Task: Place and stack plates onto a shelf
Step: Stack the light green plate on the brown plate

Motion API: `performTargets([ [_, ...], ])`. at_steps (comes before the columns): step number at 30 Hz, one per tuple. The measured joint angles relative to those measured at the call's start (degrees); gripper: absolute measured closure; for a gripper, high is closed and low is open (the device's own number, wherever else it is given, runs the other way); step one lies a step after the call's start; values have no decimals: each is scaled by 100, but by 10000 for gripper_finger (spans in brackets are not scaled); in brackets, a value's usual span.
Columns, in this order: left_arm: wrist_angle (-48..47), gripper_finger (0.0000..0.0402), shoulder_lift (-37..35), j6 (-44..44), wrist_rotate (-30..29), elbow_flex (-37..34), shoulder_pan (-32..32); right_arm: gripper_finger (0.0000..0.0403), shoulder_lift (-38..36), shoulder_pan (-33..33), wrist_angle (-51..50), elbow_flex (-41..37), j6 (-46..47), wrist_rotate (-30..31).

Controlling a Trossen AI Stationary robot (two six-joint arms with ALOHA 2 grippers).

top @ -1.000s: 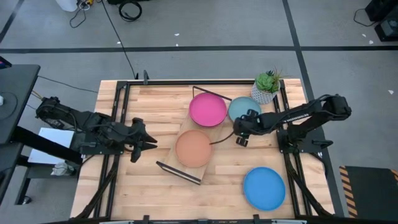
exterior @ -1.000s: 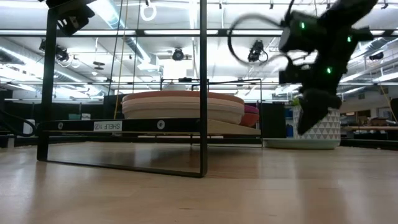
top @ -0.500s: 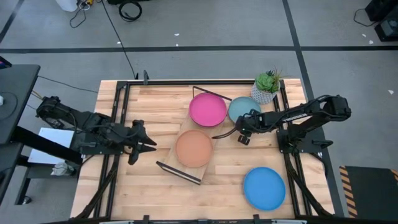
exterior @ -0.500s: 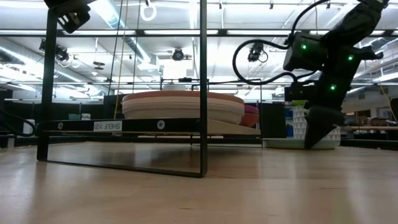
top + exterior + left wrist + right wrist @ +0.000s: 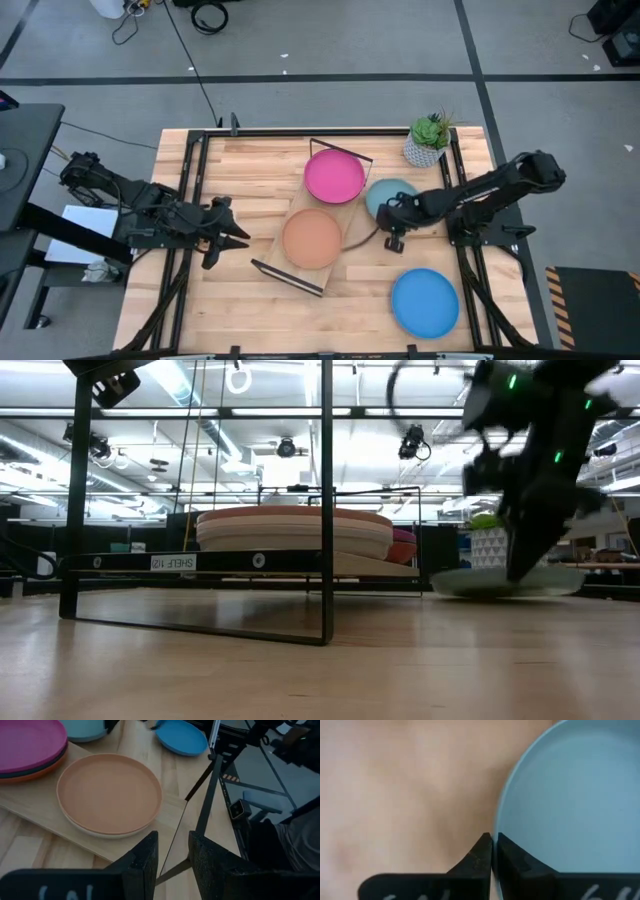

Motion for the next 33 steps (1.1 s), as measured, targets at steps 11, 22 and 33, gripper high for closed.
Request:
performTargets([
  [11, 2, 288, 0, -236, -53, 0, 4, 389, 133, 2114, -1479, 1998, 641, 970],
  [22, 2, 288, 0, -528, -1009, 0, 6, 385, 1996, 2522, -529, 3726, -2535, 1291],
  [33, -54, 288, 0, -673, -756, 0, 2, 370, 2631, 1563, 607, 3998, -4714, 480],
])
